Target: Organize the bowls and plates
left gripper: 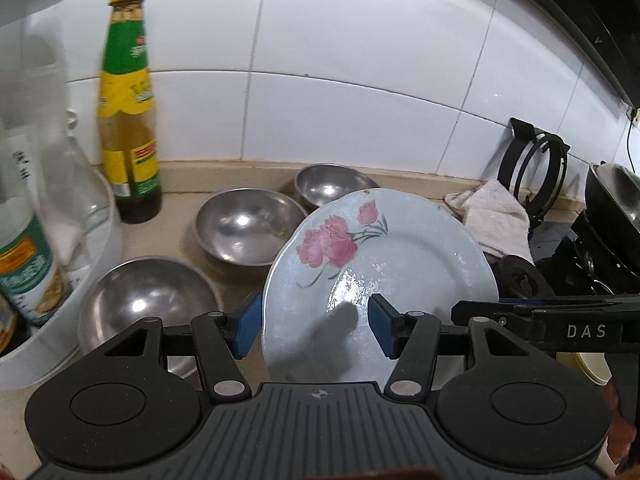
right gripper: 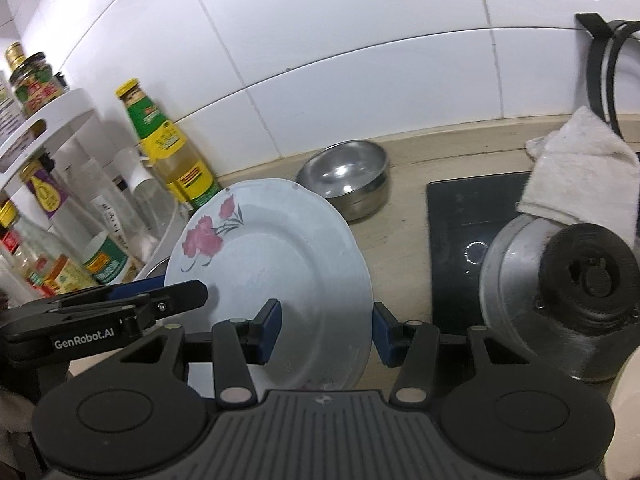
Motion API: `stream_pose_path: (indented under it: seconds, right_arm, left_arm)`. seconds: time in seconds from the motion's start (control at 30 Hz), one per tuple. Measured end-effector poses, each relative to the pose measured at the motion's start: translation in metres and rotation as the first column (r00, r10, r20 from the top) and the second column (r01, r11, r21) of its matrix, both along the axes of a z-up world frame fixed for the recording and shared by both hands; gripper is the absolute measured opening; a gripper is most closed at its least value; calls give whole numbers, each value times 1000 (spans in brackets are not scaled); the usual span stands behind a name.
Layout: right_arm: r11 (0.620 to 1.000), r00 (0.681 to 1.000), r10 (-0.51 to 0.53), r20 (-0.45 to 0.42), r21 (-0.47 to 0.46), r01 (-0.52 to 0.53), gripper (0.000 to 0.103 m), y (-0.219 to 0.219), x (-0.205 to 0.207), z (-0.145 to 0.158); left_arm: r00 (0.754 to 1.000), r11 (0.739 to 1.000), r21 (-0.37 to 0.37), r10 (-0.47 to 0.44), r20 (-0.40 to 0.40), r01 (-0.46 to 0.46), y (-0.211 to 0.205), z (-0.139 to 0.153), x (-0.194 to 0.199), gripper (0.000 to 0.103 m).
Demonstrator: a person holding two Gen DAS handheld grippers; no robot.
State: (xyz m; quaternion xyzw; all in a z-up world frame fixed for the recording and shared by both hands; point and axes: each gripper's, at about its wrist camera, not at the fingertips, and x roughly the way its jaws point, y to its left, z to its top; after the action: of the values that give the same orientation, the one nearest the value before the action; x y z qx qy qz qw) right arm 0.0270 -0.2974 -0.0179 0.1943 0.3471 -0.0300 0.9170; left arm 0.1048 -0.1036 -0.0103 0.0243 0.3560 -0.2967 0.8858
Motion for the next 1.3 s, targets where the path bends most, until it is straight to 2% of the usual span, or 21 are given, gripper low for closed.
stream_pose_path:
  seconds: [0.37,0.8,1.0,1.3]
  right_arm:
    - [994,994,105,-28,27,-104,47,33,-7,0]
    - [976,971,214,-109,54,-210,47,78,-20,-19]
    - [974,963,224,-153,55,-218,47,86,-28,-29]
    - [978,966,201,-163,-29,-209,47,97,-29,-35]
  left_arm:
    - [997,997,18,76,-11,-76,38,4,-32,66]
    - [984,988,35,156,-81,-154,83,-11,-70,67]
    - [981,989,35,144,-128,-141,90,-24,-77,67]
    - [977,990,40,141,-160,-136,91,-39,-72,67]
